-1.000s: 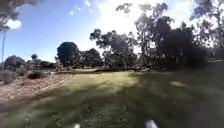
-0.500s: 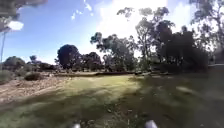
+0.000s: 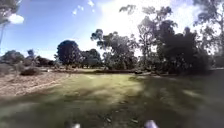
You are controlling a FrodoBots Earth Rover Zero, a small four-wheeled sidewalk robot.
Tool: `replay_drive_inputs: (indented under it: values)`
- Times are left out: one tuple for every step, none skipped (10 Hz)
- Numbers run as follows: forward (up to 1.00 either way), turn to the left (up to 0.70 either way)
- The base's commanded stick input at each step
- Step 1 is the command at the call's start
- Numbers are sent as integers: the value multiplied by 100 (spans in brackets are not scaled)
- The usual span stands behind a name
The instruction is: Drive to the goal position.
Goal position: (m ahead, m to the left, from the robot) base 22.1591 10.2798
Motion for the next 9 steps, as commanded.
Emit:
replay_drive_inputs:
  values:
    - [70,3]
    - [70,3]
    - [70,6]
    - [70,12]
    - [70,35]
    - [70,34]
    - [70,0]
    - [70,0]
    - [70,0]
